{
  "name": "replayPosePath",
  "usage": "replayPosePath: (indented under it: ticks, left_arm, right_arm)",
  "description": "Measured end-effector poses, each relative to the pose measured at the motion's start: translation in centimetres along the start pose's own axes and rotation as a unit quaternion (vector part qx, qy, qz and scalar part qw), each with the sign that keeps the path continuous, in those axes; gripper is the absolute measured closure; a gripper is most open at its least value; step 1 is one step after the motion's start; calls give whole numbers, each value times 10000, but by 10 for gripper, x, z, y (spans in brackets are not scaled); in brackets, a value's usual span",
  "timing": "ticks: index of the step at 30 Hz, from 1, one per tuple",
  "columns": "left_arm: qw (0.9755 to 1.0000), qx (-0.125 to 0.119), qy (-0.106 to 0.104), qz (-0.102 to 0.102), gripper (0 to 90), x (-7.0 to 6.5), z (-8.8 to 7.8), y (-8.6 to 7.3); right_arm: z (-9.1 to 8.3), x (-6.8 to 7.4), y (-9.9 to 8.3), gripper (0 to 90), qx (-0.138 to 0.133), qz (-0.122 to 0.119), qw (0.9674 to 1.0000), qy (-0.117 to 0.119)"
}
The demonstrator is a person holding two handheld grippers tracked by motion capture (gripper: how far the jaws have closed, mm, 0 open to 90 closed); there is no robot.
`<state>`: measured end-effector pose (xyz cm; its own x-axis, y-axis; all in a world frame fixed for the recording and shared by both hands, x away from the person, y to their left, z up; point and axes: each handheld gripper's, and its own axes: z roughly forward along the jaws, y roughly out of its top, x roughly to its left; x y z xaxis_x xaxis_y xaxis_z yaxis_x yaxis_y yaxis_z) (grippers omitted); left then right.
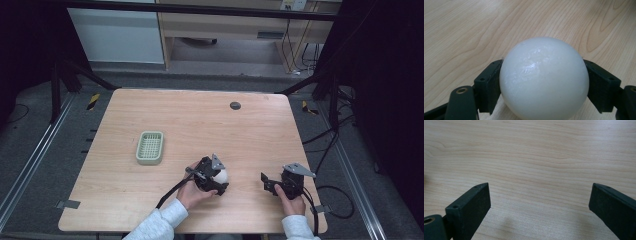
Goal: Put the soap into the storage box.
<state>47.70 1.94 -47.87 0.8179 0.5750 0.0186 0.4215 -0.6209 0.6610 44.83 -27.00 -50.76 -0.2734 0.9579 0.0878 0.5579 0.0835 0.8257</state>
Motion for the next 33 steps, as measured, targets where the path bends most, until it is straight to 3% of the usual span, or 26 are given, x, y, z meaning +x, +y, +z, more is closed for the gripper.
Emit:
replayPosePath:
  ticks: [33]
  left_arm:
    - [9995,-225,168,-160,230,26,-51,-5]
  right_arm:
    - [0,0,0,42,6,-25,10000,-19]
